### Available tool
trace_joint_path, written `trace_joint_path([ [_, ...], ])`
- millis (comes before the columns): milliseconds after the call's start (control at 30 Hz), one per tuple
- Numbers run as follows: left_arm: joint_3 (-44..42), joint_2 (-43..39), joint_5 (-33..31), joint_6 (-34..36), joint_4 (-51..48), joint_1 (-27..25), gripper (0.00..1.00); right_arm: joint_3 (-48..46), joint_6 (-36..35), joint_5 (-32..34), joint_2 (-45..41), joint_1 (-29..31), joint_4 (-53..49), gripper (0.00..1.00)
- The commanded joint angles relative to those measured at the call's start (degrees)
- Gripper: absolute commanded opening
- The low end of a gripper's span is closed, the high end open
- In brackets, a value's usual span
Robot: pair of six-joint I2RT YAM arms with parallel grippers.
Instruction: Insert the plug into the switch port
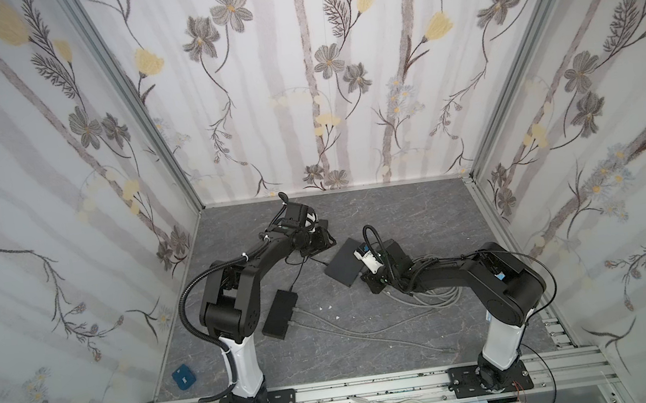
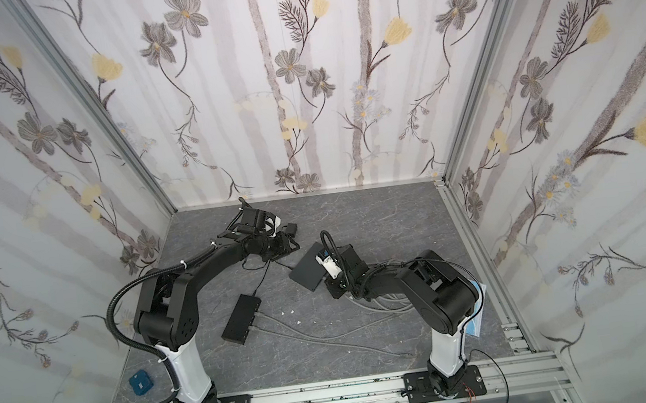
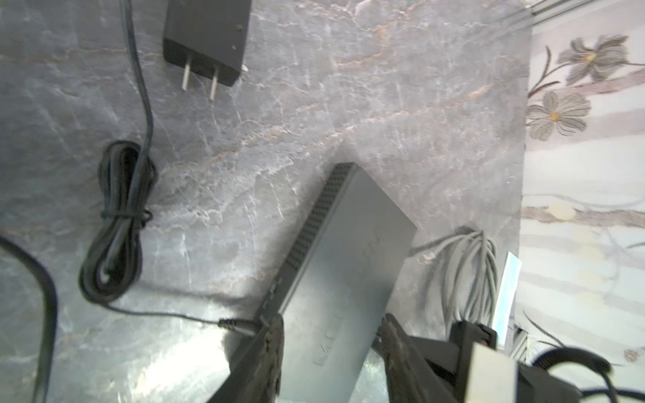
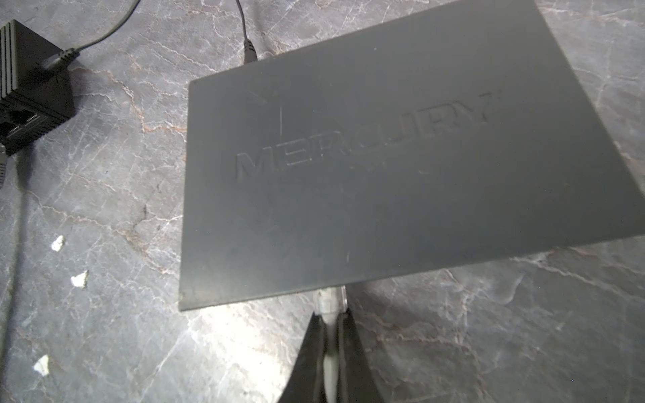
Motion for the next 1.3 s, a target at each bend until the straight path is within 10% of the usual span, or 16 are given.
trace_joint_path([
  [0, -5.82, -6.57, -0.31, -3.71, 8.52, -0.10, 0.47, -0.18, 0.51, 0.86, -0.58, 0.13, 1.52, 0.16],
  [433, -33.38, -38.83, -5.36, -8.73, 17.67, -0.13, 0.55, -7.59, -2.46, 1.41, -12.49, 0.10, 2.14, 0.38],
  [567, -43.17, -53.45, -12.61, -9.78, 18.95, -0.19, 0.89, -10.68, -0.06, 5.10, -19.35, -0.85, 2.27, 0.43],
  [900, -52.08, -76.74, -21.60, -10.76, 5.50, -0.06, 1.00, -15.81, 31.21, 1.47, -29.55, -17.88, 0.58, 0.57],
  [1067, -54.99, -76.60, -21.58, -13.80, 8.43, -0.01, 1.00, -13.00, 41.19, 12.57, -30.48, -19.29, -10.87, 0.64],
  [1267, -54.76, -70.21, -18.98, -17.38, 10.82, 0.02, 1.00, -14.53, 53.37, 5.77, -25.34, -23.68, -12.99, 0.69],
])
